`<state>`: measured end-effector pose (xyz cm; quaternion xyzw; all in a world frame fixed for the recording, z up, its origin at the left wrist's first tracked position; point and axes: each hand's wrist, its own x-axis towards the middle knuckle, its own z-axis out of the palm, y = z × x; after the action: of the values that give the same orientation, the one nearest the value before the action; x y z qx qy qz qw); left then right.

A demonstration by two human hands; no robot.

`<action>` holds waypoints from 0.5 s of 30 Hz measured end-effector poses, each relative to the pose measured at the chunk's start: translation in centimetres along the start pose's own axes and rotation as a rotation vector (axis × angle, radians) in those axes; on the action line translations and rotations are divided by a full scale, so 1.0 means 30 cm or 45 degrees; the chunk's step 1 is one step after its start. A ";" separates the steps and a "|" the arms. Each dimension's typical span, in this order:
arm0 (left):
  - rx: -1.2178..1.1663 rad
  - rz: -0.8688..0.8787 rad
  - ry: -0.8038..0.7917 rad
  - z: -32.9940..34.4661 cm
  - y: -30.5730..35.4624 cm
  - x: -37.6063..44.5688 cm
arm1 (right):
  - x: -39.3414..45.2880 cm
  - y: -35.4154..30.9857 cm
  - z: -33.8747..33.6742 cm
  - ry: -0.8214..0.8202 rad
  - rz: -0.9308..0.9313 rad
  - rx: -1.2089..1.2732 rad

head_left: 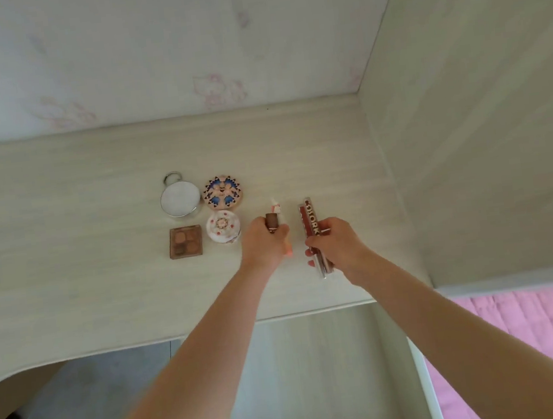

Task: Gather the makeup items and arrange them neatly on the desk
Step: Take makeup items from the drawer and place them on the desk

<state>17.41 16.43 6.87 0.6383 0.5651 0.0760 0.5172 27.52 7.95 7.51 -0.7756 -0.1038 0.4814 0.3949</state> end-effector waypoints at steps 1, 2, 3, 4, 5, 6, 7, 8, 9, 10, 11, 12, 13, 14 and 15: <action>0.067 0.024 0.014 0.003 0.015 0.024 | 0.027 -0.017 0.003 0.030 0.008 -0.024; 0.117 0.040 0.025 0.005 0.027 0.045 | 0.050 -0.031 0.007 0.062 0.011 -0.058; 0.156 0.049 0.038 0.006 0.037 0.064 | 0.069 -0.044 0.012 0.089 0.009 -0.093; 0.190 0.052 0.054 0.006 0.045 0.080 | 0.086 -0.055 0.019 0.105 0.001 -0.119; 0.226 0.052 0.069 0.006 0.050 0.095 | 0.100 -0.066 0.023 0.113 -0.011 -0.133; 0.264 0.050 0.081 0.004 0.056 0.108 | 0.111 -0.076 0.029 0.114 -0.020 -0.137; 0.297 0.046 0.090 0.001 0.062 0.118 | 0.121 -0.084 0.033 0.117 -0.029 -0.140; 0.321 0.044 0.099 -0.003 0.067 0.126 | 0.129 -0.091 0.037 0.129 -0.045 -0.155; 0.343 0.044 0.110 -0.008 0.071 0.134 | 0.135 -0.100 0.039 0.146 -0.062 -0.190; 0.370 0.048 0.114 -0.012 0.074 0.140 | 0.140 -0.108 0.042 0.167 -0.086 -0.239; 0.402 0.051 0.107 -0.017 0.077 0.143 | 0.144 -0.115 0.044 0.184 -0.113 -0.305; 0.423 0.048 0.094 -0.020 0.077 0.146 | 0.148 -0.121 0.048 0.194 -0.142 -0.375; 0.426 0.039 0.080 -0.023 0.076 0.146 | 0.150 -0.128 0.052 0.197 -0.167 -0.435; 0.420 0.026 0.066 -0.025 0.075 0.143 | 0.154 -0.132 0.059 0.197 -0.185 -0.473; 0.416 0.019 0.060 -0.027 0.074 0.140 | 0.156 -0.135 0.065 0.195 -0.196 -0.499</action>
<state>19.74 20.63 6.86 0.7162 0.5771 0.0017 0.3925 29.19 14.18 6.86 -0.8616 -0.2239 0.3602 0.2789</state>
